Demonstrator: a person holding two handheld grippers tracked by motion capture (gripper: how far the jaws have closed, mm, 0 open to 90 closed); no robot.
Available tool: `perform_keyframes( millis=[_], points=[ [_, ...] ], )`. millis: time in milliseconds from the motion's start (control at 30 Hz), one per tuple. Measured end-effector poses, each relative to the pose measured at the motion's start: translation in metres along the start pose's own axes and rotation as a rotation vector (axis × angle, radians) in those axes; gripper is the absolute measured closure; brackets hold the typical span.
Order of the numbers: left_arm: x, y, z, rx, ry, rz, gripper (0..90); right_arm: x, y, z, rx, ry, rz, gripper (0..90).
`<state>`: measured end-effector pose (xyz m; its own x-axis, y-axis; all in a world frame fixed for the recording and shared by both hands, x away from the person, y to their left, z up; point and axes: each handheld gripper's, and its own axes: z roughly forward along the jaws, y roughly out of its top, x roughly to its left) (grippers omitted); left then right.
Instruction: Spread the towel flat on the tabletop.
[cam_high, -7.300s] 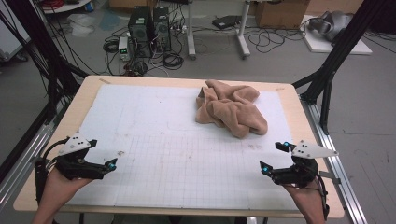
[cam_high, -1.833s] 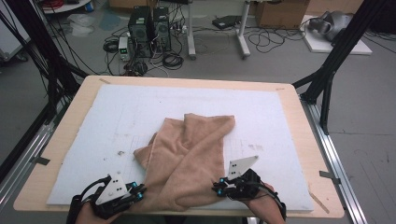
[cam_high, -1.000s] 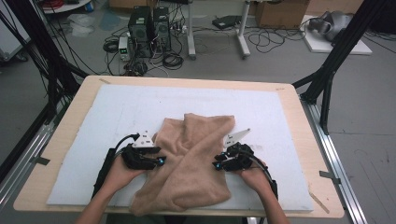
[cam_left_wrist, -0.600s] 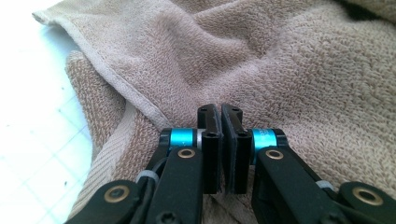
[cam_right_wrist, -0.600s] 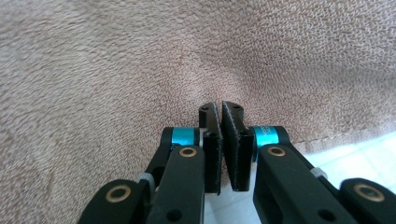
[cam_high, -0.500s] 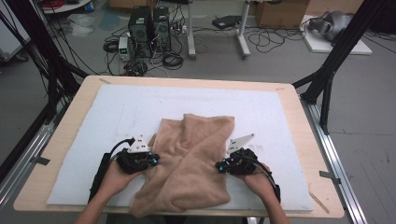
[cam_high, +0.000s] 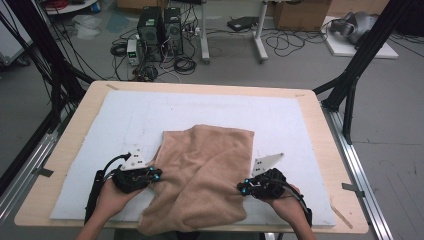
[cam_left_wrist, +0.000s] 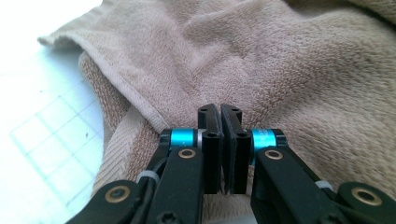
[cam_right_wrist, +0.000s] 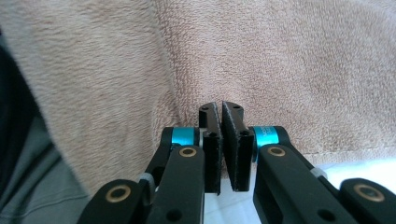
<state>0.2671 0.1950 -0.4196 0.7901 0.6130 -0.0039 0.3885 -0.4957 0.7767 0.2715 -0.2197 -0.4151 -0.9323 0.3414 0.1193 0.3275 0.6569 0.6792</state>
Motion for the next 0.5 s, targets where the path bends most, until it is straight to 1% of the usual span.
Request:
perform_keyframes(
  millis=[133,300,367,400,433,467,500],
  points=[
    [-0.006,-0.004,-0.010,-0.005,0.010,-0.002,86.9,0.007,0.000,-0.002,0.002,0.015,-0.007,86.5],
    [-0.011,-0.012,-0.018,0.002,0.002,-0.004,87.0,0.013,-0.001,-0.002,0.009,0.035,-0.012,86.4],
    [-0.011,-0.014,-0.020,0.003,-0.008,-0.015,86.9,0.014,-0.001,-0.002,0.002,0.044,-0.007,85.6],
    [-0.010,-0.014,-0.021,0.005,-0.016,-0.018,86.7,0.013,-0.001,-0.003,-0.006,0.057,-0.001,84.1],
    [-0.010,-0.014,-0.022,-0.001,-0.026,-0.030,86.1,0.012,-0.001,-0.003,-0.015,0.065,0.006,81.7],
    [-0.008,-0.013,-0.023,-0.001,-0.047,-0.035,85.0,0.011,0.000,-0.004,-0.023,0.073,0.012,77.1],
    [-0.007,-0.011,-0.023,-0.007,-0.055,-0.040,82.1,0.010,0.001,-0.005,-0.038,0.078,0.018,72.3]
  ],
)
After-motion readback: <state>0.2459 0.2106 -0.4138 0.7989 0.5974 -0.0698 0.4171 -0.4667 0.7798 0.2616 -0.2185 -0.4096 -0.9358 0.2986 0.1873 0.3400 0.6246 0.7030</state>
